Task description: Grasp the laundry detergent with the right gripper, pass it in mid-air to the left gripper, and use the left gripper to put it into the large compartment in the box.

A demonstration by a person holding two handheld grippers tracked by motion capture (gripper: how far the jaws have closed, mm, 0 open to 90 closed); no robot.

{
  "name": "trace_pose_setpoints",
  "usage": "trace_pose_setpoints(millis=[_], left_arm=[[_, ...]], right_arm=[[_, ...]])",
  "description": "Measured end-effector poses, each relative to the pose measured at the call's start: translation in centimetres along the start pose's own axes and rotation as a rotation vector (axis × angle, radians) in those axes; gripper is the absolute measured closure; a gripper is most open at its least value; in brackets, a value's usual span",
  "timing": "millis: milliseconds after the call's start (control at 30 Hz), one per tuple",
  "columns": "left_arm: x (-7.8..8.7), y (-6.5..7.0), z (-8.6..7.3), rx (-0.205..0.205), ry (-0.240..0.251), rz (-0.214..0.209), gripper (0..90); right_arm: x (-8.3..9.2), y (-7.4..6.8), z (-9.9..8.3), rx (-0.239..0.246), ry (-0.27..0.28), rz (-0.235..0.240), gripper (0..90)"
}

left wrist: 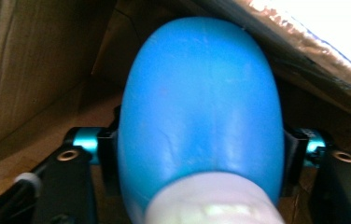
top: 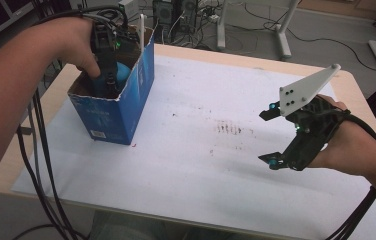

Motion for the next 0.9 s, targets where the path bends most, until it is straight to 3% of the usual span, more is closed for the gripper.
trace_pose_setpoints(millis=[200,333,600,700,833,900], left_arm=[[1.1,-0.1,0.1,0.024,0.012,0.017,25.6],[2.1,0.0,0.0,0.019,0.016,0.014,25.6],[4.9,0.3,-0.2,0.038,0.030,0.052,22.3],[6.8,0.9,-0.1,0.023,0.053,0.063,19.6],[8.1,1.7,0.2,-0.008,0.066,0.067,16.5],[9.1,2.8,0.8,-0.053,0.088,0.053,16.4]], right_arm=[[0.0,0.0,0.0,-0.001,0.001,0.006,0.6],[0.1,0.1,0.0,-0.004,0.001,0.008,0.6],[0.7,0.7,0.0,-0.016,0.013,0.004,0.6],[1.2,1.0,0.2,-0.019,0.012,0.003,0.6],[2.0,1.7,0.5,-0.021,0.003,-0.004,0.6],[2.4,2.0,0.6,-0.022,-0.014,-0.005,0.6]])
Point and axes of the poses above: each handheld gripper's, and its own axes: x roughly backward along the jaws, z roughly out of its top, y roughly to its right, the point moved 4 cm from there along -x, roughly forward along the jaws, and after that the axes turned 3 degrees about y, right-handed, at the moved point
